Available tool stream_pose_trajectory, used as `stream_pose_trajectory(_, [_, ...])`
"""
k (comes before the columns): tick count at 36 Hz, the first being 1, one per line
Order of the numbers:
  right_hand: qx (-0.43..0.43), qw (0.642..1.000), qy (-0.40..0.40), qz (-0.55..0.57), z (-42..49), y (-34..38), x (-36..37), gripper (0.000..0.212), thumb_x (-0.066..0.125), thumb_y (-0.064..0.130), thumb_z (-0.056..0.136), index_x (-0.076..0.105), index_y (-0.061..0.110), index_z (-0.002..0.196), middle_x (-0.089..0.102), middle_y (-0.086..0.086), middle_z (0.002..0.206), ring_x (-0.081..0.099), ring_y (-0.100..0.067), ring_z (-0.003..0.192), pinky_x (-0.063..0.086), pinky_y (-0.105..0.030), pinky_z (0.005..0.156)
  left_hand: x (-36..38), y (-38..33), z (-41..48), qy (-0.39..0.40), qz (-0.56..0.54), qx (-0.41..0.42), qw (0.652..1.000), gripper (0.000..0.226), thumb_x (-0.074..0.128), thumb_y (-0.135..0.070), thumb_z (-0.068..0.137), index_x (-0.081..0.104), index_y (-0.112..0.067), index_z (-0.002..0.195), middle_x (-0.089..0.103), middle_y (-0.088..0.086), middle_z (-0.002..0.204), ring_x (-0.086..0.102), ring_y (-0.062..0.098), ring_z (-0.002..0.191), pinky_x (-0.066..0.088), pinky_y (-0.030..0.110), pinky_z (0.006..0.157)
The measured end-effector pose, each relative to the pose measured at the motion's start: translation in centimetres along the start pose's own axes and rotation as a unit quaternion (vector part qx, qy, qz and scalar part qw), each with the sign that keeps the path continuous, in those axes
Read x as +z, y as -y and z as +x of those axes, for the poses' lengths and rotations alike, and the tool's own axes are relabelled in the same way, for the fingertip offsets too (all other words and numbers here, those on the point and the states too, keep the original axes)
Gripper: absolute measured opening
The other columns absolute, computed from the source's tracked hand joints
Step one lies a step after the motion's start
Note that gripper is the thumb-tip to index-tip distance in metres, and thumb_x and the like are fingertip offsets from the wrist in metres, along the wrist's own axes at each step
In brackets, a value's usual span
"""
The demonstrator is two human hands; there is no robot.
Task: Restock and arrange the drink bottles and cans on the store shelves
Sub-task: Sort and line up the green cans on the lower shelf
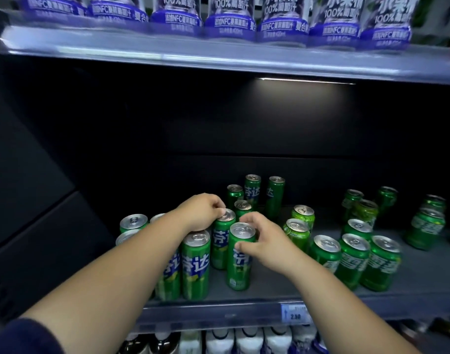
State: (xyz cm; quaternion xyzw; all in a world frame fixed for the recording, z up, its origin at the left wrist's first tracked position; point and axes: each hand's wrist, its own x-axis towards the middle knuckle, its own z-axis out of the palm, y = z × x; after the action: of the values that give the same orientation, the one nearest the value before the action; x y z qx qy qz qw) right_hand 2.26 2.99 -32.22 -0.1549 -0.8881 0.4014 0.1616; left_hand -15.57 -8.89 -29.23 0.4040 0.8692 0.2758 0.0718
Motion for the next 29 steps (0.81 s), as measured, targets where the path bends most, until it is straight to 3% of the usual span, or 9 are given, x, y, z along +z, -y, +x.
stream_pose_trajectory(3, [0.009, 1.000, -0.002, 0.013, -0.1, -0.3, 0.2, 0.061, 0.074, 0.054, 0.057, 0.053, 0.041, 0.112, 0.065, 0.013, 0.114, 0.063, -0.007, 0.106, 0.054, -0.044, 0.094, -0.7, -0.3, 0.3, 0.032, 0.003, 0.000, 0.999, 0.006, 0.064, -0.035, 0.094, 0.069, -0.032, 0.096, 0.070, -0.009, 0.098, 0.064, 0.011, 0.094, 0.052, 0.031, 0.086])
stream_pose_trajectory(8, [0.015, 0.999, 0.003, 0.042, -0.4, -0.4, 0.8, 0.056, 0.077, 0.054, 0.056, 0.053, 0.040, 0.105, 0.069, 0.011, 0.113, 0.065, -0.009, 0.104, 0.056, -0.044, 0.093, -2.1, -0.7, 0.9, 0.054, 0.066, 0.003, 0.996, 0.012, 0.063, -0.033, 0.095, 0.072, -0.026, 0.100, 0.069, -0.008, 0.098, 0.063, 0.013, 0.094, 0.049, 0.028, 0.083])
stream_pose_trajectory(11, [0.020, 0.998, 0.002, 0.052, -0.7, -0.1, 1.3, 0.056, 0.078, 0.056, 0.056, 0.052, 0.043, 0.104, 0.068, 0.011, 0.115, 0.065, -0.008, 0.105, 0.057, -0.043, 0.092, -2.1, -0.3, 1.3, 0.062, 0.033, 0.000, 0.998, 0.009, 0.063, -0.022, 0.096, 0.071, -0.023, 0.093, 0.070, -0.006, 0.091, 0.062, 0.013, 0.089, 0.046, 0.025, 0.076])
stream_pose_trajectory(14, [0.016, 0.998, -0.006, 0.058, -0.9, 0.1, 2.0, 0.054, 0.080, 0.057, 0.057, 0.051, 0.047, 0.102, 0.068, 0.010, 0.115, 0.066, -0.009, 0.106, 0.056, -0.044, 0.093, -2.0, 0.0, 1.5, 0.071, -0.004, -0.003, 0.997, 0.019, 0.063, -0.015, 0.095, 0.070, -0.025, 0.081, 0.068, -0.008, 0.079, 0.059, 0.010, 0.077, 0.045, 0.023, 0.068])
stream_pose_trajectory(17, [0.004, 0.999, -0.017, 0.050, -1.3, 0.5, 2.8, 0.053, 0.078, 0.060, 0.059, 0.051, 0.047, 0.102, 0.067, 0.010, 0.112, 0.067, -0.012, 0.099, 0.058, -0.045, 0.086, -1.8, -0.3, 1.4, 0.088, -0.003, 0.012, 0.996, 0.022, 0.062, -0.015, 0.095, 0.070, -0.025, 0.077, 0.070, -0.009, 0.077, 0.061, 0.009, 0.076, 0.048, 0.024, 0.072])
stream_pose_trajectory(21, [-0.007, 0.998, -0.017, 0.060, -1.7, 1.3, 3.5, 0.053, 0.078, 0.062, 0.059, 0.053, 0.046, 0.104, 0.064, 0.013, 0.116, 0.063, -0.005, 0.104, 0.057, -0.040, 0.088, -1.7, -1.1, 1.1, 0.088, 0.053, 0.041, 0.994, 0.020, 0.061, -0.021, 0.096, 0.068, -0.029, 0.080, 0.067, -0.013, 0.078, 0.060, 0.005, 0.076, 0.046, 0.023, 0.069])
stream_pose_trajectory(23, [-0.010, 0.998, -0.013, 0.059, -1.8, 1.5, 3.6, 0.050, 0.079, 0.058, 0.062, 0.055, 0.044, 0.103, 0.065, 0.015, 0.115, 0.063, -0.002, 0.104, 0.057, -0.037, 0.088, -1.8, -1.1, 0.9, 0.084, 0.071, 0.043, 0.993, 0.017, 0.061, -0.023, 0.096, 0.068, -0.030, 0.082, 0.067, -0.013, 0.083, 0.061, 0.007, 0.082, 0.047, 0.025, 0.072])
stream_pose_trajectory(26, [-0.013, 0.997, -0.008, 0.077, -1.8, 1.6, 3.3, 0.040, 0.086, 0.034, 0.073, 0.058, 0.038, 0.101, 0.069, 0.012, 0.111, 0.066, 0.000, 0.100, 0.057, -0.032, 0.086, -2.0, -0.5, 0.7, 0.078, 0.064, 0.042, 0.994, 0.014, 0.061, -0.024, 0.095, 0.070, -0.029, 0.086, 0.068, -0.013, 0.086, 0.063, 0.009, 0.087, 0.049, 0.025, 0.075])
stream_pose_trajectory(29, [-0.019, 0.996, 0.000, 0.082, -1.8, 1.7, 3.2, 0.040, 0.086, 0.021, 0.077, 0.058, 0.035, 0.102, 0.071, 0.012, 0.107, 0.066, 0.003, 0.098, 0.053, -0.021, 0.081, -1.8, 0.2, 0.3, 0.059, 0.045, 0.043, 0.996, 0.016, 0.060, -0.025, 0.095, 0.066, -0.032, 0.082, 0.069, -0.012, 0.090, 0.064, 0.011, 0.089, 0.050, 0.028, 0.081])
